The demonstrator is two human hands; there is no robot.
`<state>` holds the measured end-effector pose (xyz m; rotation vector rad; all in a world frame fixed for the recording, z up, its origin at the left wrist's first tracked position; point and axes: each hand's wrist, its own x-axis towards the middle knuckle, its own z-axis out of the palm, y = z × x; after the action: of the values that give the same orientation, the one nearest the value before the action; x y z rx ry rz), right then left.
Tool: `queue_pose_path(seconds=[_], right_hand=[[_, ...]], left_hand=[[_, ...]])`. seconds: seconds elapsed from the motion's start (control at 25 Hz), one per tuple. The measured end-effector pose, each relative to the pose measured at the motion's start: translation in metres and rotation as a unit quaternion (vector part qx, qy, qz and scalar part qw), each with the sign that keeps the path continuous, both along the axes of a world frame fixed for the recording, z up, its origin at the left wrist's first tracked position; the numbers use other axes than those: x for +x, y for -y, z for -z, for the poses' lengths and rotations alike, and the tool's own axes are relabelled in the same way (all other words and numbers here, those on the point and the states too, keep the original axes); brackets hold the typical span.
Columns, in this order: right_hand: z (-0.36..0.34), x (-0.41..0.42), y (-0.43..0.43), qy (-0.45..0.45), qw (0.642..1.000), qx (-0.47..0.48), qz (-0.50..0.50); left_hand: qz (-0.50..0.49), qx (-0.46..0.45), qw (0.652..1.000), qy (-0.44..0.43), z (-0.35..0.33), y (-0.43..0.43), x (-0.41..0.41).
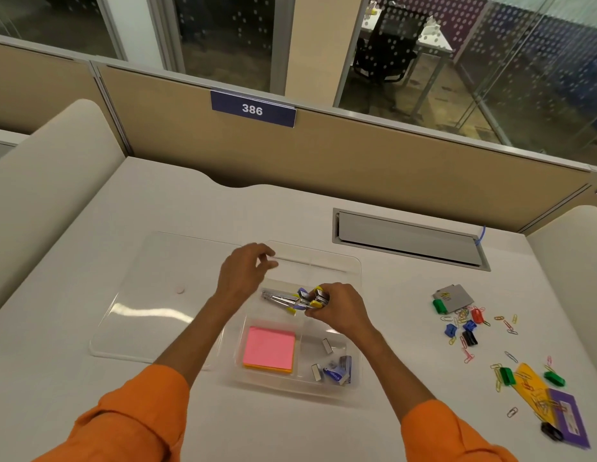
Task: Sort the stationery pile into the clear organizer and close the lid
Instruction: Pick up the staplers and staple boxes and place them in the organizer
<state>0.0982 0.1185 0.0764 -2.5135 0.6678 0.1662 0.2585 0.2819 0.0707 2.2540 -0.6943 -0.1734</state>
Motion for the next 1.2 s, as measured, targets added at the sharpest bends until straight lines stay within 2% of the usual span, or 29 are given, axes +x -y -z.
queue_pose_path(seconds=[0.16,0.44,0.76,0.92,1.08,1.16,1.2], right_hand=[[0.001,0.037,-0.030,-0.030,0.997,-0.030,-0.067],[0.029,0.066,-0.058,-0.099,0.982,-0.083,-0.137],[0.045,0.065,-0.057,-0.091,0.976,-0.120,-0.160],[0.045,0.060,-0.052,-0.073,0.979,-0.102,-0.161],[0.029,0.053,-0.046,-0.037,0.997,-0.006,-0.070],[0.012,0.045,-0.042,0.007,0.990,0.139,0.002],[0.001,0.038,-0.041,0.022,0.968,0.250,0.024]], left_hand=[[-0.024,-0.084,0.995,-0.042,-0.014,-0.015,0.010],[-0.015,-0.114,0.991,-0.063,-0.002,-0.028,0.001],[0.023,-0.159,0.986,-0.053,0.004,-0.020,-0.004],[0.006,-0.215,0.973,-0.089,-0.007,-0.016,-0.008],[-0.019,-0.277,0.949,-0.146,-0.004,-0.011,-0.011],[-0.051,-0.324,0.924,-0.195,0.001,-0.007,-0.013],[-0.070,-0.346,0.910,-0.217,0.003,-0.004,-0.015]])
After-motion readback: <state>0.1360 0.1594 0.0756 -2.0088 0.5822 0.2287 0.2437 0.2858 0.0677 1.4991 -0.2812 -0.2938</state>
